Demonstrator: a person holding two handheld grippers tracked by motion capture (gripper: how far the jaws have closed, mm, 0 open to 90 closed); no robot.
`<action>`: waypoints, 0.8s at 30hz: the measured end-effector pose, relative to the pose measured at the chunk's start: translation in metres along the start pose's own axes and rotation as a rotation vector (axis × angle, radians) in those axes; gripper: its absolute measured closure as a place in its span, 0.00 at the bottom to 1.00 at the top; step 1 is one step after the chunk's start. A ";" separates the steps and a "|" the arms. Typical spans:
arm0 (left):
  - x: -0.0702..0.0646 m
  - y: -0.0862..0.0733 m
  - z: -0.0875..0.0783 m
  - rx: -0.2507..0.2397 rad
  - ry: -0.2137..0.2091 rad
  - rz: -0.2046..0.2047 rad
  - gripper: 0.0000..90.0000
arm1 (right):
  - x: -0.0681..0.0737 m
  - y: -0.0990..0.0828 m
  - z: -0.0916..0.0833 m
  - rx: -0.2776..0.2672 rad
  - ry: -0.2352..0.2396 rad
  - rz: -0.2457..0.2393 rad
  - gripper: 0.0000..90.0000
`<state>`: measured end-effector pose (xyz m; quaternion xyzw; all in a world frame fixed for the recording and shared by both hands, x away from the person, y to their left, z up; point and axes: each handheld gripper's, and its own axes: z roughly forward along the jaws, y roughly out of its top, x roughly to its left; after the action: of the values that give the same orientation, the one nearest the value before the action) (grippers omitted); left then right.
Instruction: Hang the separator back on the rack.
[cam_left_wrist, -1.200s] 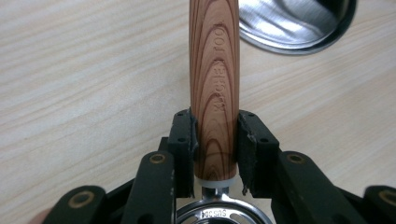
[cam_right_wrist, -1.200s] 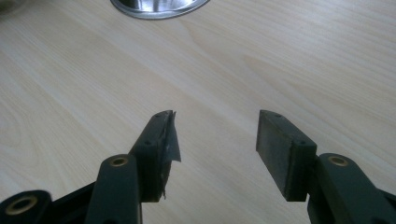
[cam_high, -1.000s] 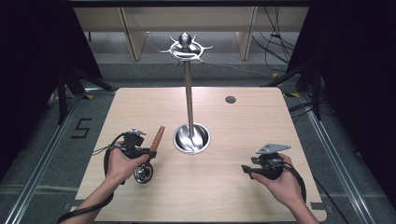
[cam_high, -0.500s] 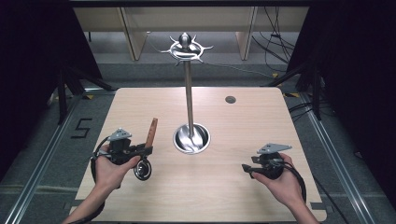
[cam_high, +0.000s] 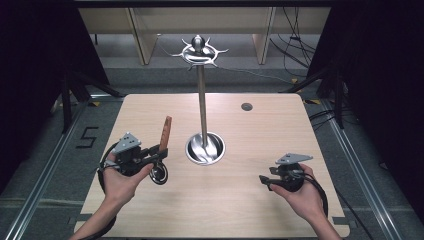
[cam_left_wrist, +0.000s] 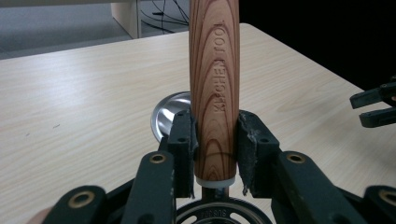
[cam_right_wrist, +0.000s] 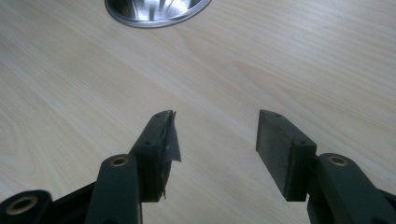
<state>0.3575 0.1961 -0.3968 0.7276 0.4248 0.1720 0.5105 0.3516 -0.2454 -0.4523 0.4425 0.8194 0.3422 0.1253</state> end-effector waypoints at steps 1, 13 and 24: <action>-0.001 0.002 0.000 -0.006 -0.005 0.011 0.76 | 0.000 0.000 0.000 0.001 -0.001 -0.002 0.53; -0.013 0.013 0.003 -0.033 -0.023 0.023 0.76 | -0.001 0.000 -0.002 -0.012 -0.007 0.012 0.53; -0.018 0.025 0.005 -0.063 -0.035 0.044 0.76 | -0.002 0.000 -0.002 -0.011 -0.009 0.026 0.53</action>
<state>0.3612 0.1758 -0.3728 0.7231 0.3942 0.1838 0.5366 0.3520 -0.2482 -0.4511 0.4539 0.8112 0.3462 0.1267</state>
